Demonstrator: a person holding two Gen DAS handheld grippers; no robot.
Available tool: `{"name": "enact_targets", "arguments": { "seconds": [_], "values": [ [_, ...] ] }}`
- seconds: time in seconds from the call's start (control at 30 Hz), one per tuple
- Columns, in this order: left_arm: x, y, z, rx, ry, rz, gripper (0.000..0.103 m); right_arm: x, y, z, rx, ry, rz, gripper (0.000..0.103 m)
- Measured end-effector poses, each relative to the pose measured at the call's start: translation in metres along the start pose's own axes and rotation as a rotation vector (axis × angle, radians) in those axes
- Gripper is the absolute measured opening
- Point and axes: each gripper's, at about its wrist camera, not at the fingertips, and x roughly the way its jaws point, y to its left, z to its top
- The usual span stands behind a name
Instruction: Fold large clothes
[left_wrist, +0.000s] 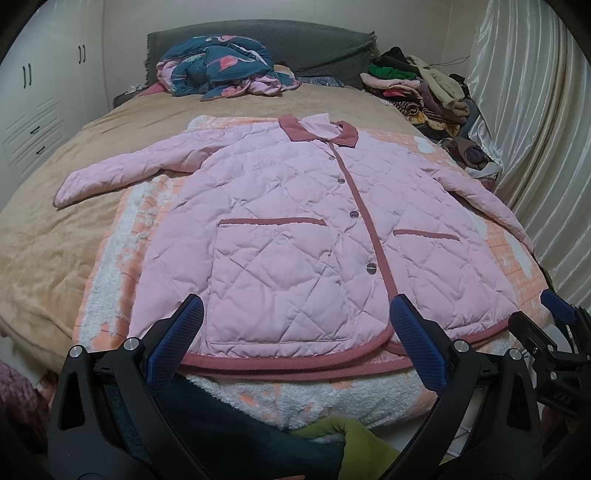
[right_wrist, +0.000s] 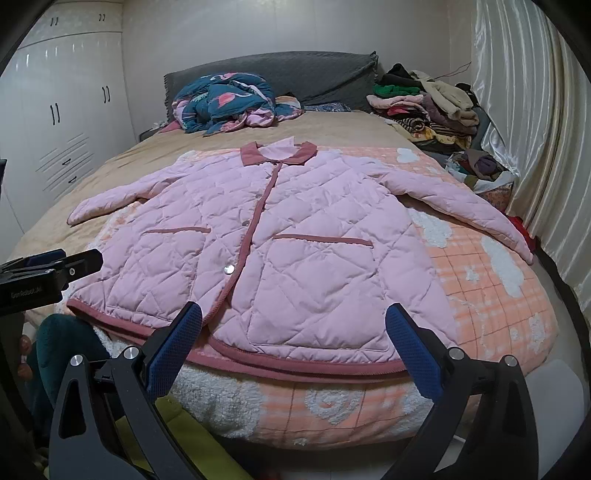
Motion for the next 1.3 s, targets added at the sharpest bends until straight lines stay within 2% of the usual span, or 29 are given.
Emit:
{"name": "enact_targets", "arguments": {
  "seconds": [1.3],
  "values": [
    [-0.0025,-0.0006,0.0005,-0.001,-0.005,0.001,0.094,0.0034,0.0008,0.0012,0.001,0.009,0.002,0.099]
  ]
}}
